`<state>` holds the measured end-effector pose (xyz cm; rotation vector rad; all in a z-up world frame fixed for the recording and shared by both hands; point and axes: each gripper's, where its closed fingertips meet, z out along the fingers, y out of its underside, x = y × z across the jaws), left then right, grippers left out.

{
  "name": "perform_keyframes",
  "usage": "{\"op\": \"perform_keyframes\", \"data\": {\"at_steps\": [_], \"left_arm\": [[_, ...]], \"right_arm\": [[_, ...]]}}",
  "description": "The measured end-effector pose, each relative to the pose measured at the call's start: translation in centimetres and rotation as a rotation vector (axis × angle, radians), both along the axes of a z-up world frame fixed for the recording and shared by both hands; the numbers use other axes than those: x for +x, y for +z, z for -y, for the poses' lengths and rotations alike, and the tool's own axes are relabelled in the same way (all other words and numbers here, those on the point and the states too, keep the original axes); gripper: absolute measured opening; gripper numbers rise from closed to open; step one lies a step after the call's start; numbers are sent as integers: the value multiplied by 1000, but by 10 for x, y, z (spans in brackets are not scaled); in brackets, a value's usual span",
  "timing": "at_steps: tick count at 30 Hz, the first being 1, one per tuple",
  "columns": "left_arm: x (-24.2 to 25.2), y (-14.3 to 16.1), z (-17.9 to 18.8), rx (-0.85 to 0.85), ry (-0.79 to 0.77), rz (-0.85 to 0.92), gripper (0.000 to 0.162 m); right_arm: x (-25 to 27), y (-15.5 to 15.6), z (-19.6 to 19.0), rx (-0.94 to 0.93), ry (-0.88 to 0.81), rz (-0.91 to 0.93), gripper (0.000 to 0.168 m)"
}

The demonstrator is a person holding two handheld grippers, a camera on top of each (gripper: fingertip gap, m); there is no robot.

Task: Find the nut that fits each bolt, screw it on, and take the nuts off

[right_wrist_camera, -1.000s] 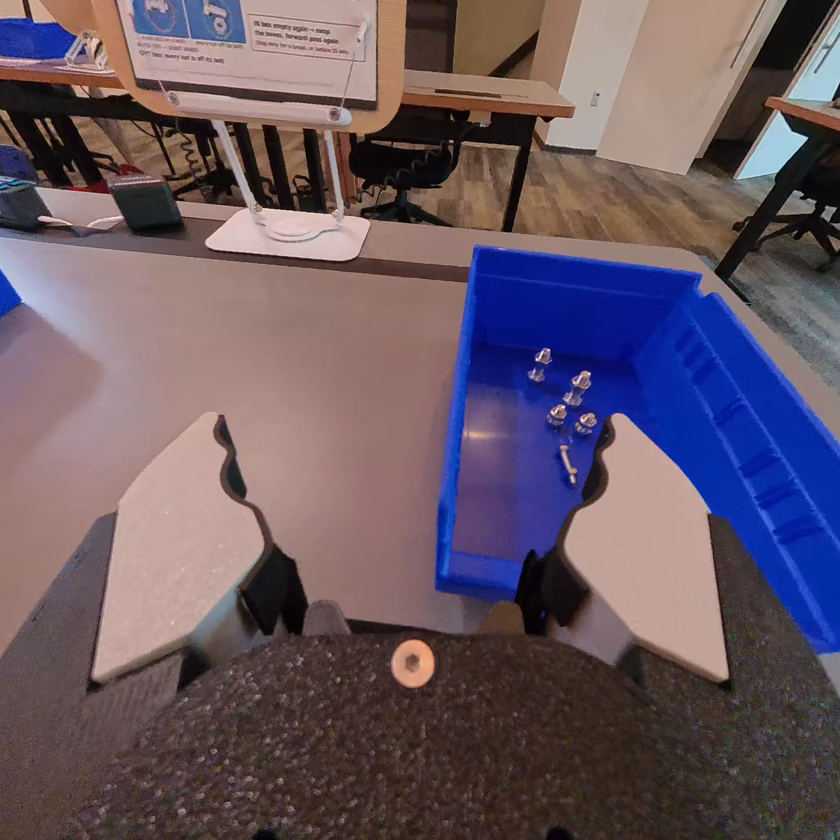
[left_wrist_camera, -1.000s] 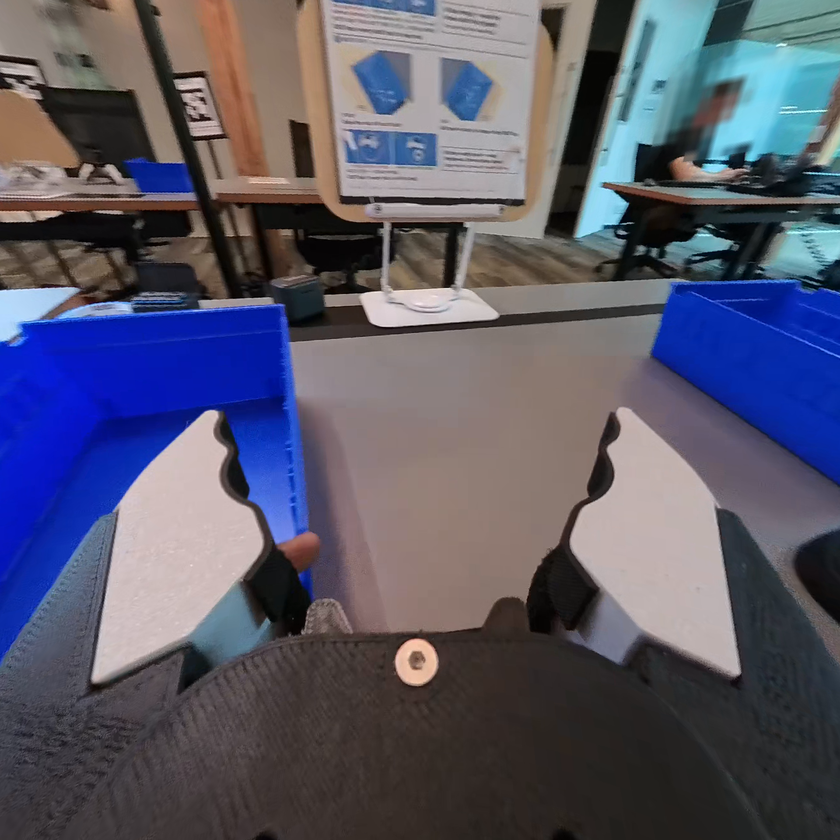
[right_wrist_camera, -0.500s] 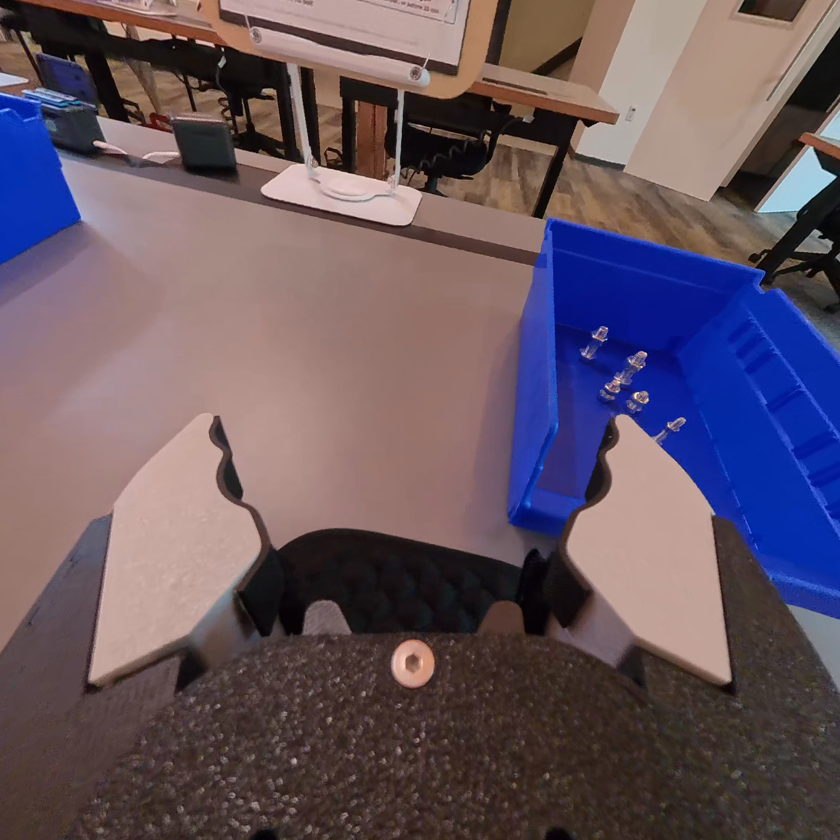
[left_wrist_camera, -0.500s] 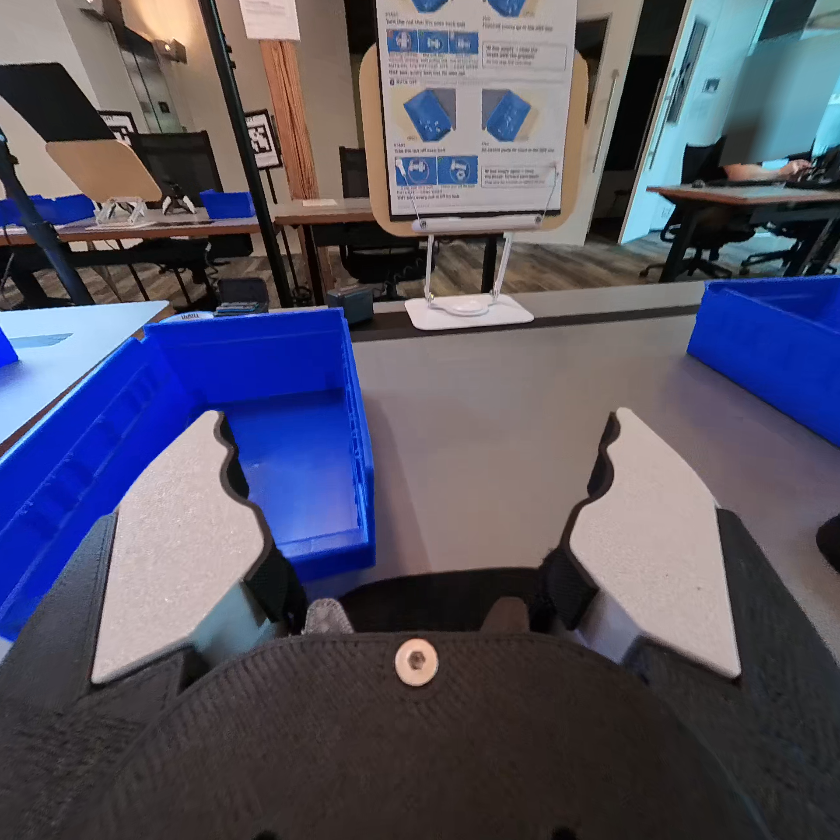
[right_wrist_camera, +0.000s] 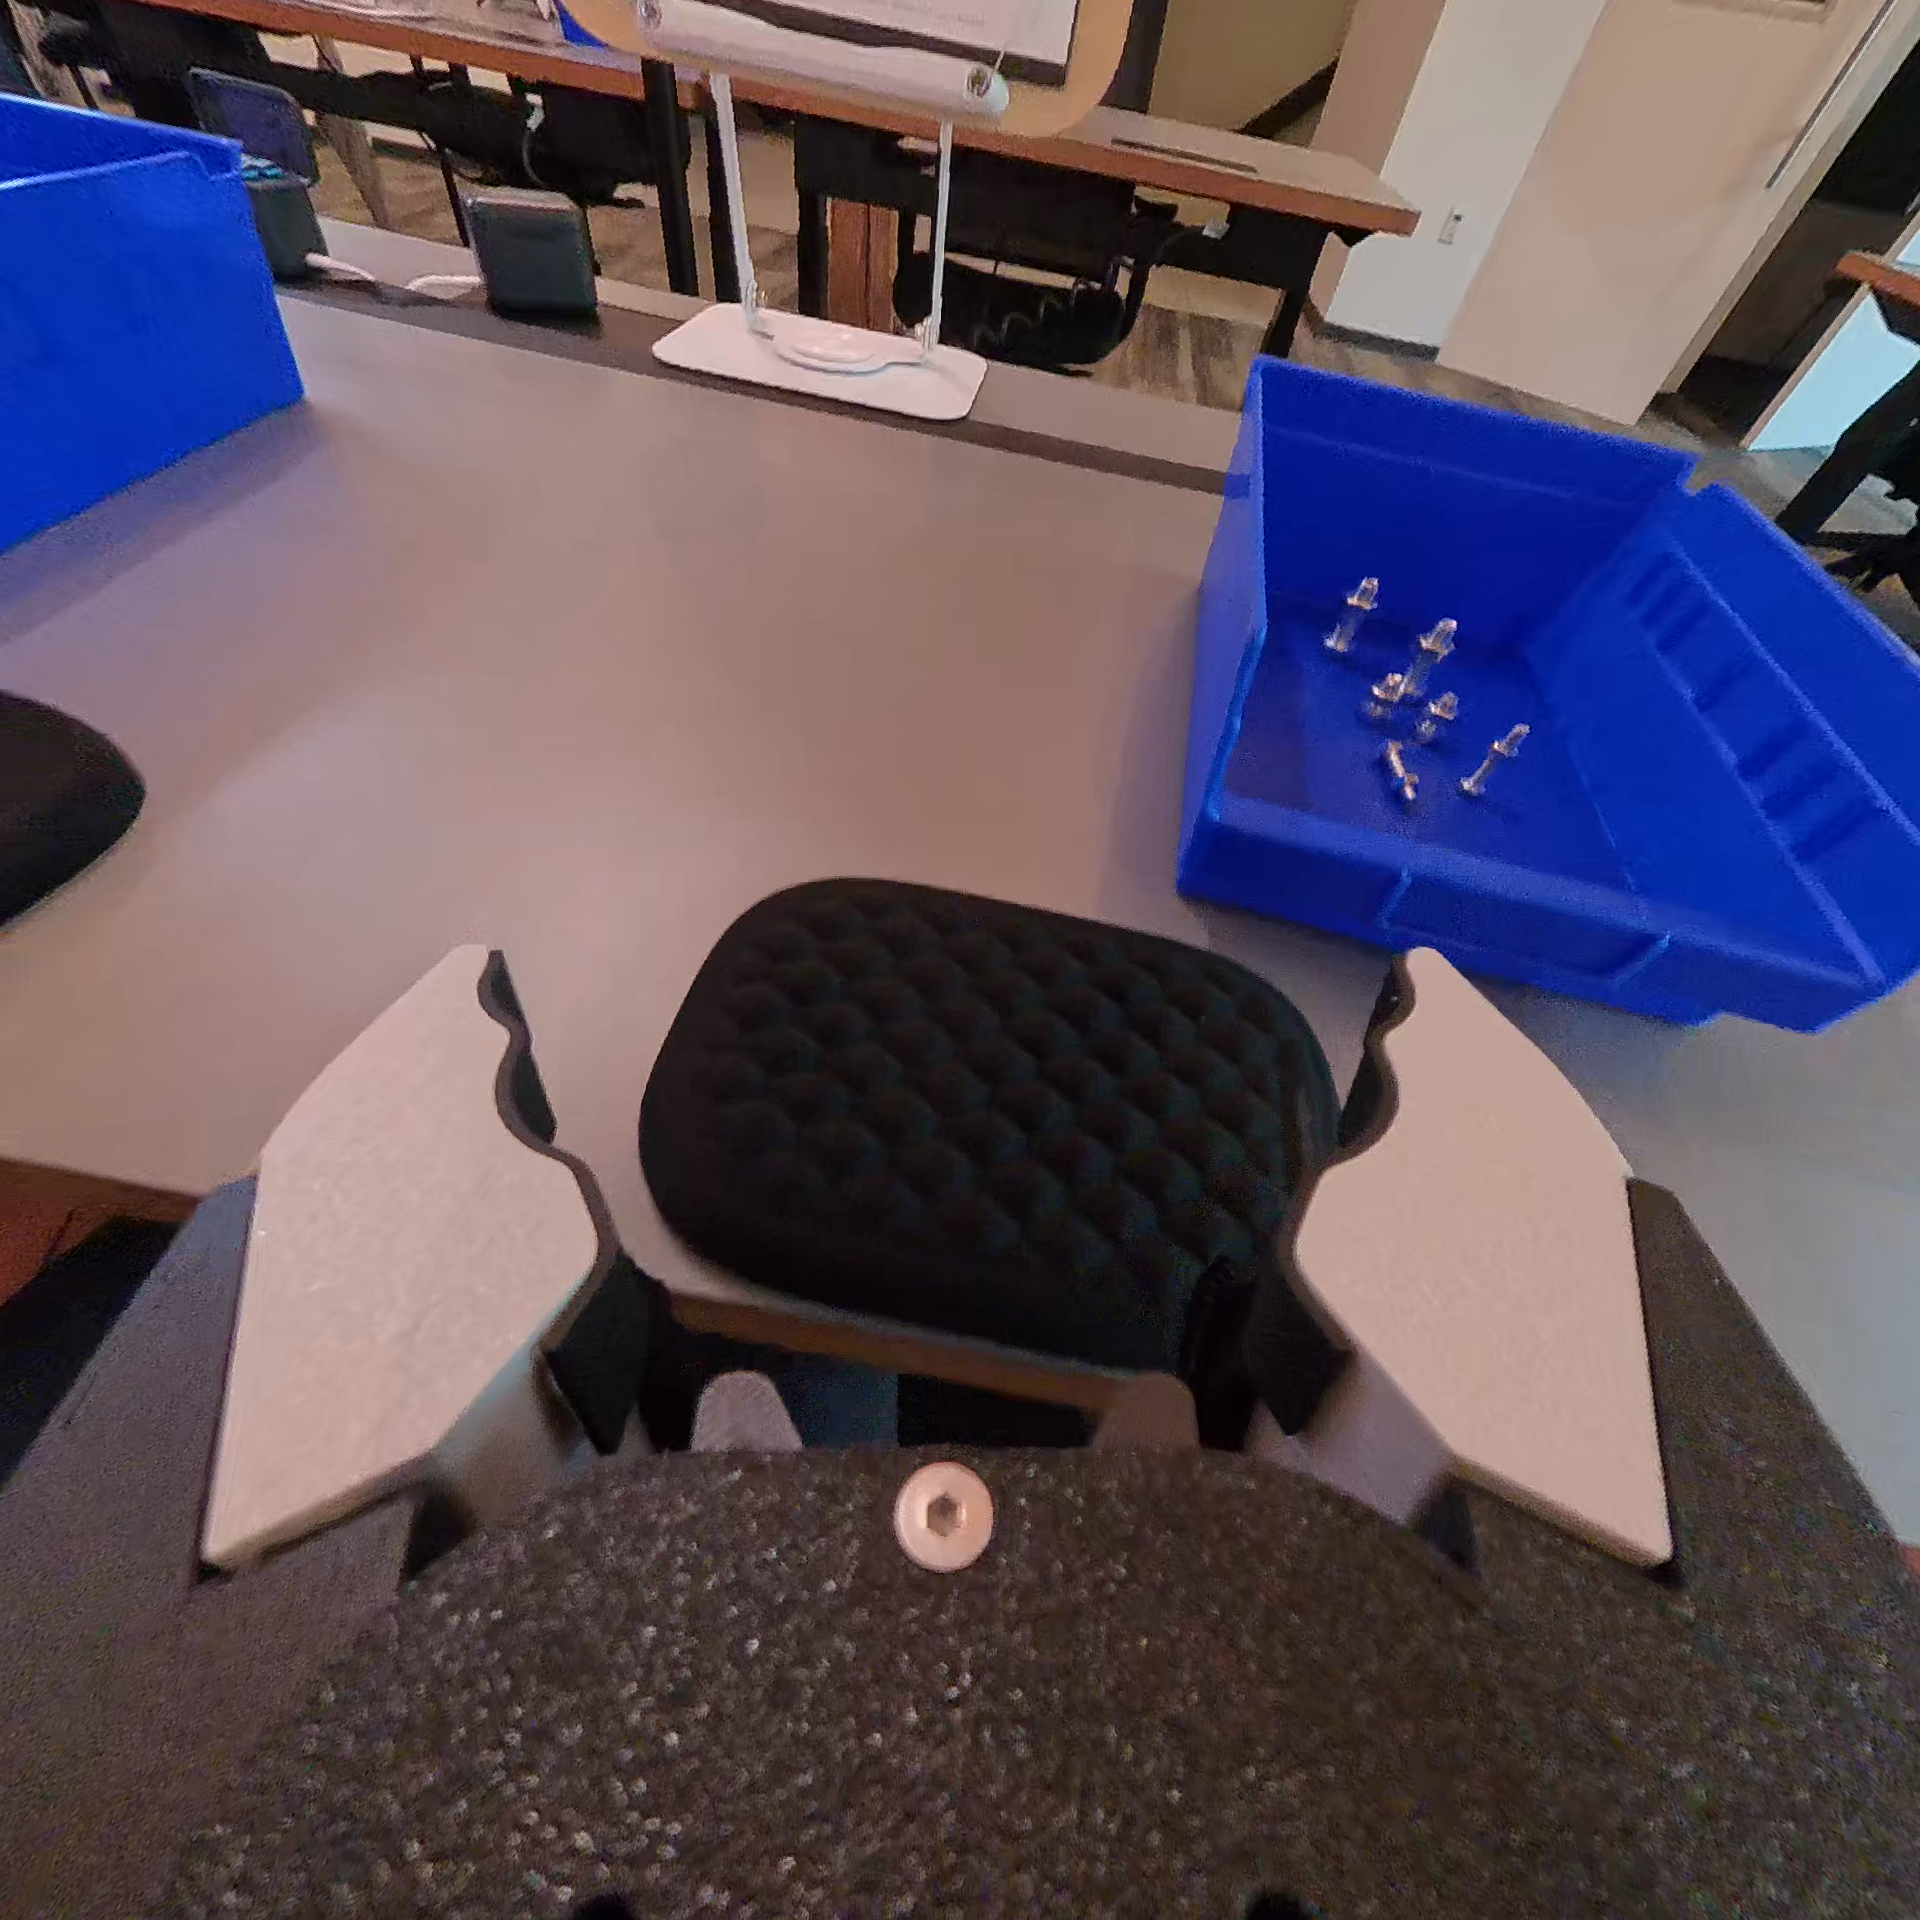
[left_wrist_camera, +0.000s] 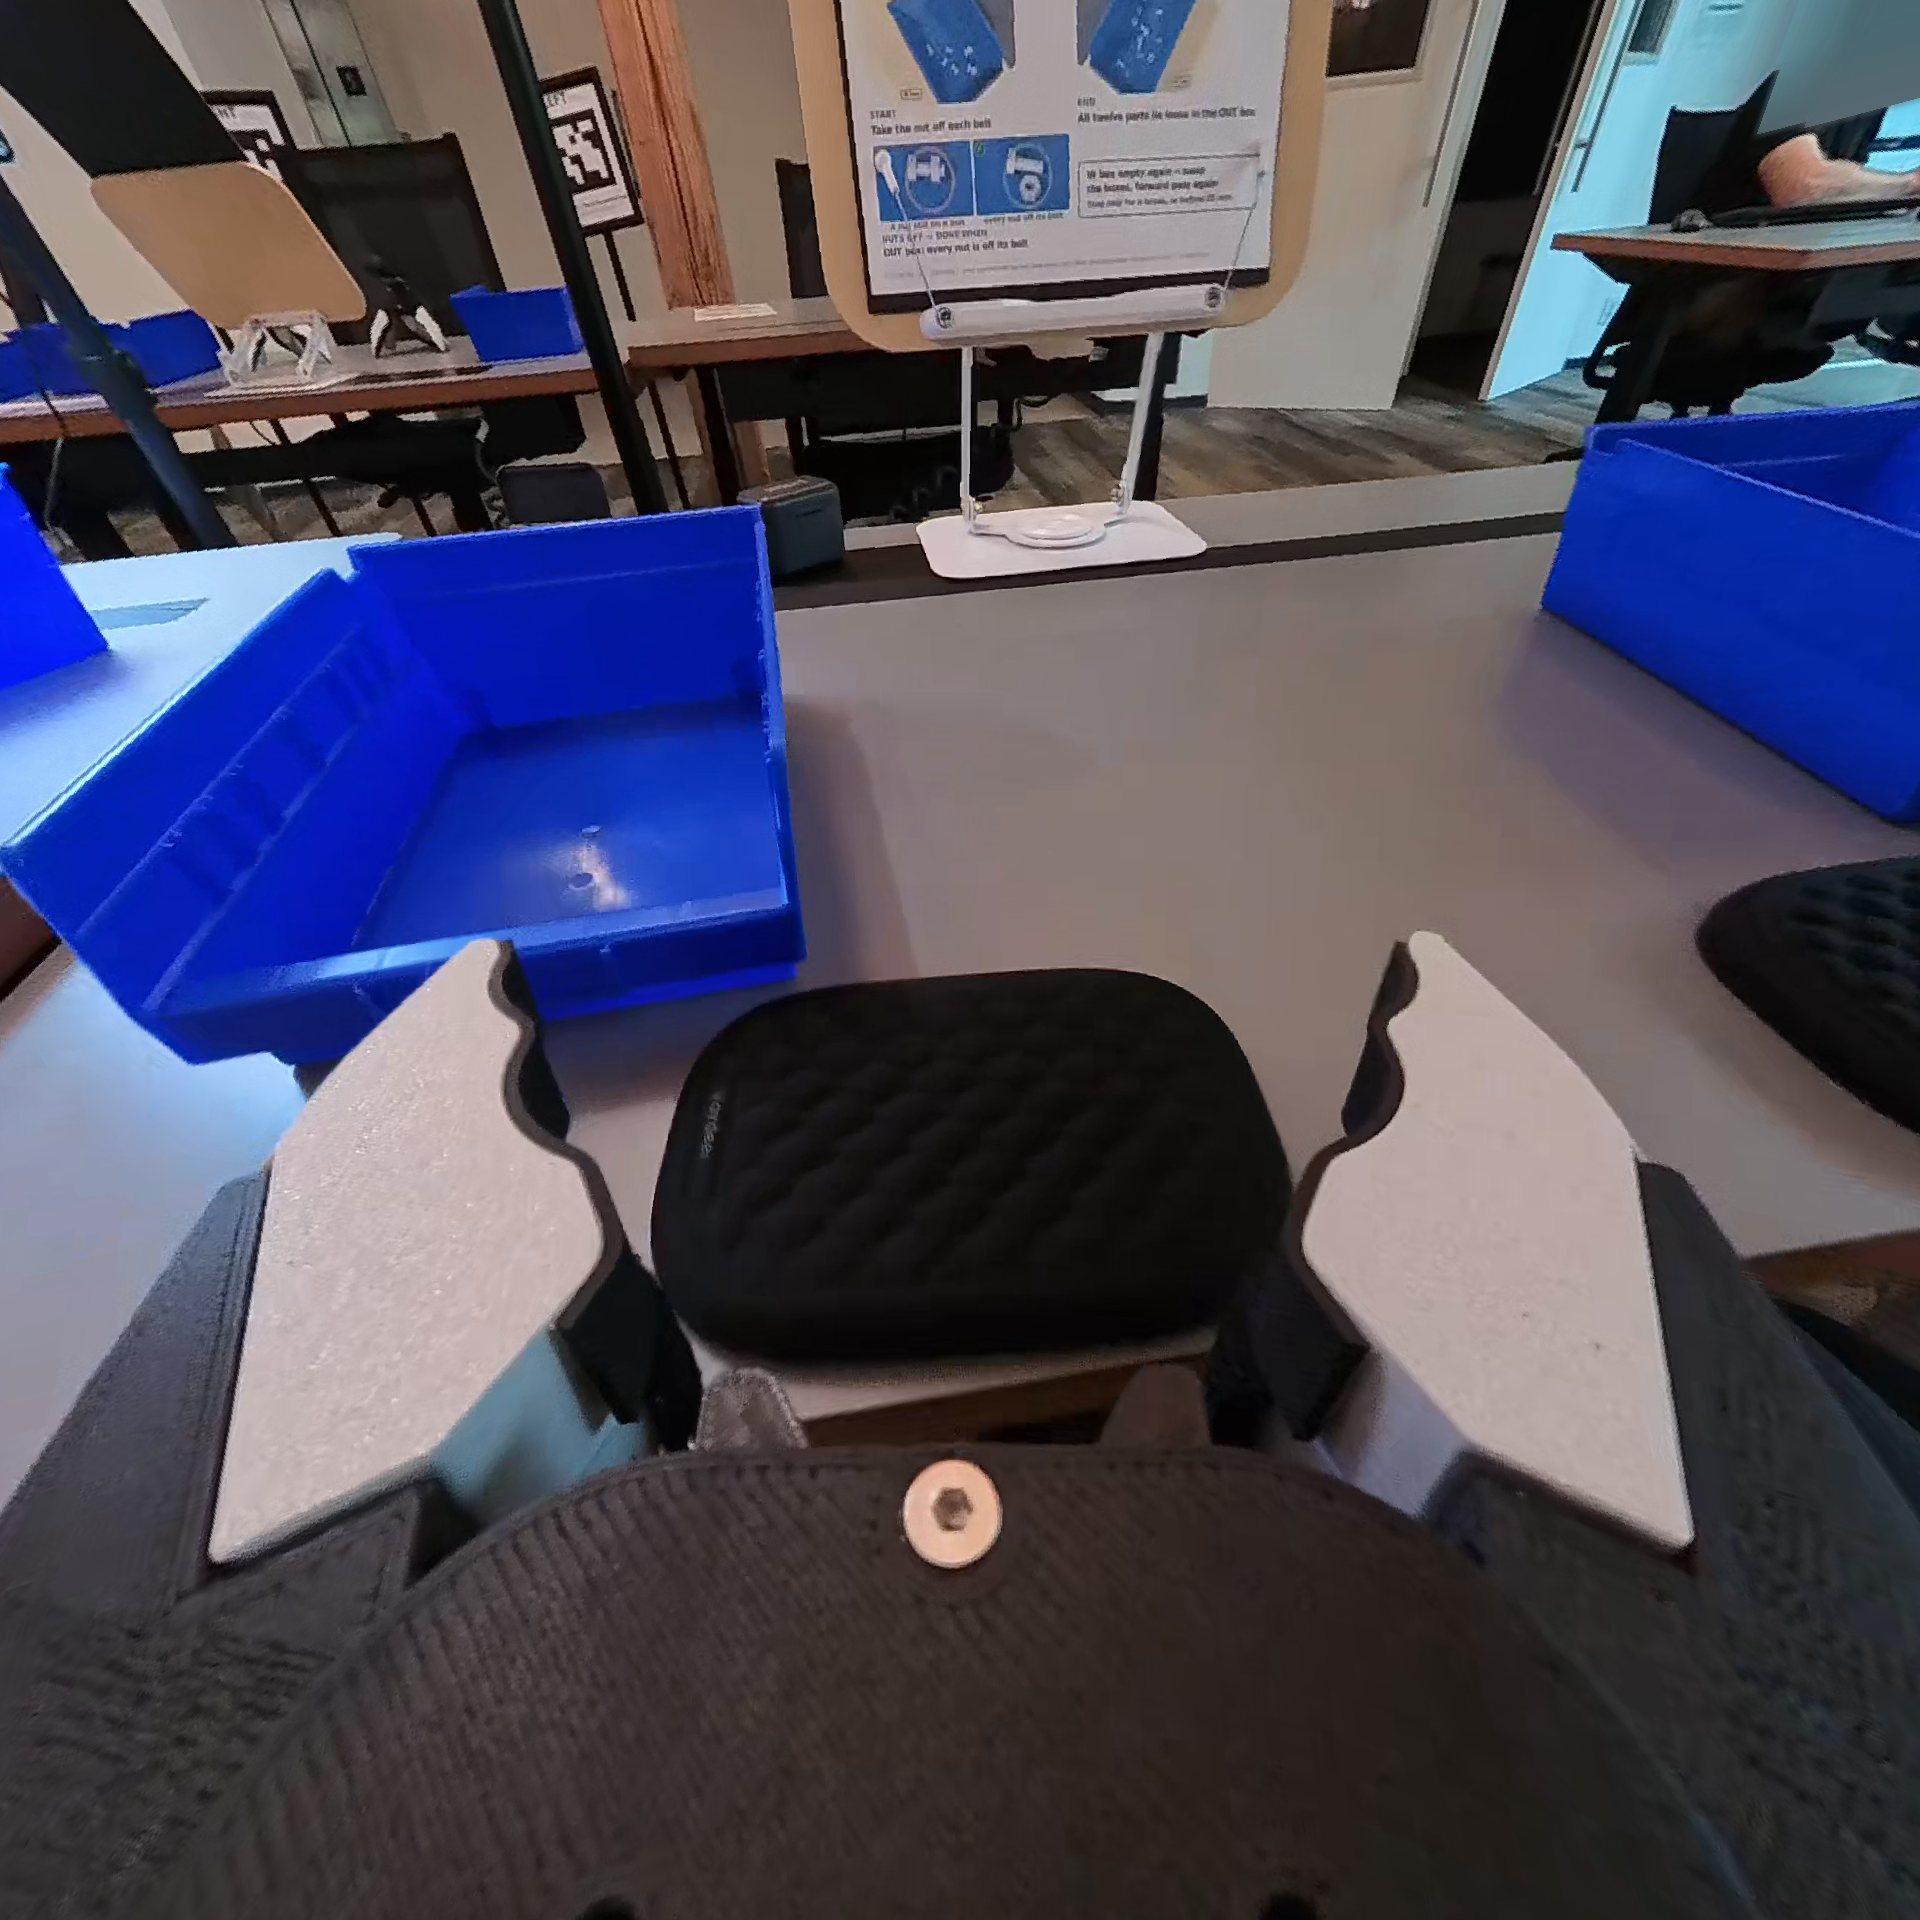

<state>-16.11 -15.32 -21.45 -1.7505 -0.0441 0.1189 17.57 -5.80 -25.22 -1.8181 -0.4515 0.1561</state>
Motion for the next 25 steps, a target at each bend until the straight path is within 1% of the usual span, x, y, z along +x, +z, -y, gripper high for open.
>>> {"op": "perform_keyframes", "data": {"at_steps": [4,8,11,14,18,22,25], "left_arm": [[13,4,16,7,-10,-10,145],[22,5,25,11,-17,-24,145],[22,3,24,18,-11,-41,145],[25,-5,19,-14,-26,-25,145],[22,-5,14,-12,-18,-28,145],[19,-13,11,-31,-21,-14,145],[20,-17,11,-38,-24,-21,145]], "right_arm": [[8,4,18,12,0,-2,148],[12,7,25,17,4,4,148],[14,5,25,29,-4,7,148],[11,2,21,12,0,15,148],[5,2,16,23,4,17,148],[-3,-8,14,-8,28,29,148],[-5,-11,14,-11,31,36,148]]}}
